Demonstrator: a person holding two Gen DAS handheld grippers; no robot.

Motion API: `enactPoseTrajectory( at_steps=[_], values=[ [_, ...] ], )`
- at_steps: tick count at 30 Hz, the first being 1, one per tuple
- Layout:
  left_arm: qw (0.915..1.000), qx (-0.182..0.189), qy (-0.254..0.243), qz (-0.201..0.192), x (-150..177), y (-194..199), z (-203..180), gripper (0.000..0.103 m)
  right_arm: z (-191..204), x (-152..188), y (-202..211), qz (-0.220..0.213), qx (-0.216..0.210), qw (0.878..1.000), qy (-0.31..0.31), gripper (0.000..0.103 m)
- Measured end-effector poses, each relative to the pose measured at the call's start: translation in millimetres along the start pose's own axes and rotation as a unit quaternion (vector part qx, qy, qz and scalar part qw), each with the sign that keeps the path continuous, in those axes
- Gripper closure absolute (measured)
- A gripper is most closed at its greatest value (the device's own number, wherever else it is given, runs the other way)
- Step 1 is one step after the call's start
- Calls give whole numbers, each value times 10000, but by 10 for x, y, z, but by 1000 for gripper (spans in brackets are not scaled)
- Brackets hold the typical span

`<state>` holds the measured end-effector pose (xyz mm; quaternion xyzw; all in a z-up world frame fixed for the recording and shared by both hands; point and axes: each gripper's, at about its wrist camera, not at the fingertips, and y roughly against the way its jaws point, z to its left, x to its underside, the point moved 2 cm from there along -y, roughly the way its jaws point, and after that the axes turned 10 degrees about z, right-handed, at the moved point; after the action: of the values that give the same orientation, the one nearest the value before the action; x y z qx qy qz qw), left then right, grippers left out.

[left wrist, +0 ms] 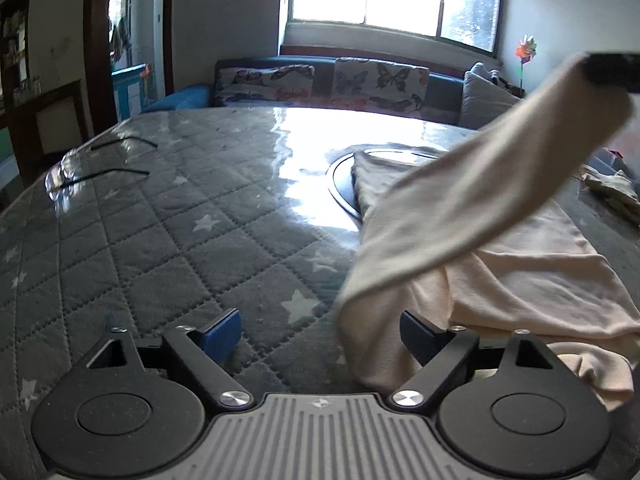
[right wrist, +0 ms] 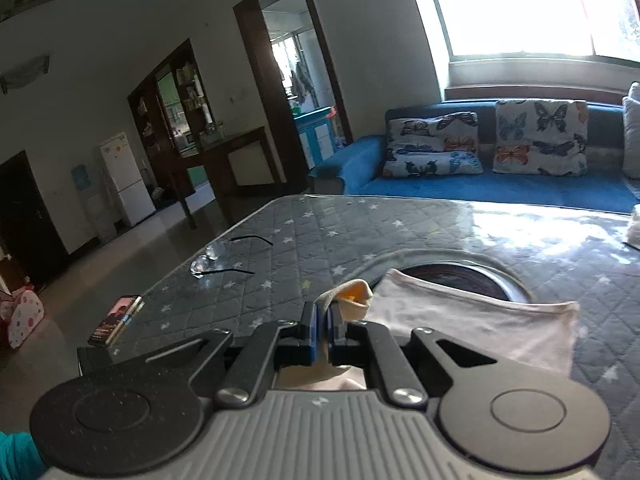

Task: Fold clothes
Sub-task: 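Lift the hem and fold it toward the collar with the right gripper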

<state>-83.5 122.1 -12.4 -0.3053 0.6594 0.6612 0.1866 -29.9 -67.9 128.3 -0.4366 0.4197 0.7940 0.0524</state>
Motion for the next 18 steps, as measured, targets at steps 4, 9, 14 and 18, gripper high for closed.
enactPoseTrajectory(
  at_steps=[4,9,14,18],
  values=[
    [9999,-126,-24,-8,18,8,14,19,-149,124,121,69,211,9997,-98,99],
    [9998,-172,-37,10,28,32,12,20,-374,377,129,368,479,9975,-362,99],
    [9996,-253,-135,7,53,66,4,20,-613,713,-10,751,693,9920,-736,99],
    [9995,-195,-216,84,65,104,21,19,-718,960,-157,1170,725,9868,-858,93]
  ],
)
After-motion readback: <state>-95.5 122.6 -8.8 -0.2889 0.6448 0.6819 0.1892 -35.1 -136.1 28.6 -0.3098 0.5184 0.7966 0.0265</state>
